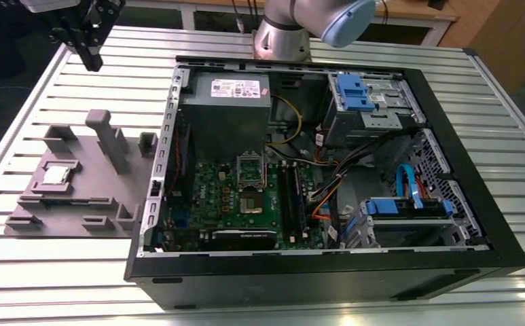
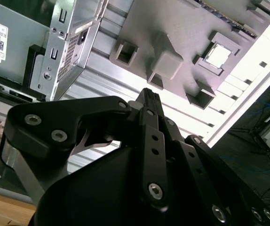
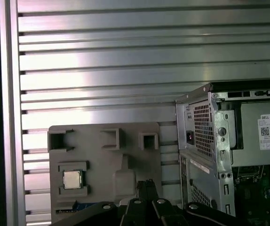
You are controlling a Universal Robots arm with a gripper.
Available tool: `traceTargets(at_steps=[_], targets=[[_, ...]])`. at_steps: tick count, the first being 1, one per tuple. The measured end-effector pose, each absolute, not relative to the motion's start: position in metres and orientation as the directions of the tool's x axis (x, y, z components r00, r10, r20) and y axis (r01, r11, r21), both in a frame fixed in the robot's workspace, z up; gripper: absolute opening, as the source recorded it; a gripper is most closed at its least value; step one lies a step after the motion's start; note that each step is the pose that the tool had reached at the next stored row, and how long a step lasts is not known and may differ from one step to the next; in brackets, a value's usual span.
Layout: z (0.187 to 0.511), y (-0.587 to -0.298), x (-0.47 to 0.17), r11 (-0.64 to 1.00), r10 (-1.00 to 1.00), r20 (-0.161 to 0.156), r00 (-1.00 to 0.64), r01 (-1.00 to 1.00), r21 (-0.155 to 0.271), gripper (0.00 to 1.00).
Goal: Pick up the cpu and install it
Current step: 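Reach for the cpu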
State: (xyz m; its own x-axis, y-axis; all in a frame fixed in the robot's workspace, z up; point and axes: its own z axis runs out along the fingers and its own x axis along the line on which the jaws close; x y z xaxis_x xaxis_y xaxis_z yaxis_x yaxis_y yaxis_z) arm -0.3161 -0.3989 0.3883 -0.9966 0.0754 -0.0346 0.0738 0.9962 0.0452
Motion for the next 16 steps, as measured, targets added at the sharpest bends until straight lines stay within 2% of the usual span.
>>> traceTargets(at_steps=[16], targets=[[0.386,-0.399,-0.33,0.996,0.075,-0.035,-0.997,0.074,0.045,0.1]])
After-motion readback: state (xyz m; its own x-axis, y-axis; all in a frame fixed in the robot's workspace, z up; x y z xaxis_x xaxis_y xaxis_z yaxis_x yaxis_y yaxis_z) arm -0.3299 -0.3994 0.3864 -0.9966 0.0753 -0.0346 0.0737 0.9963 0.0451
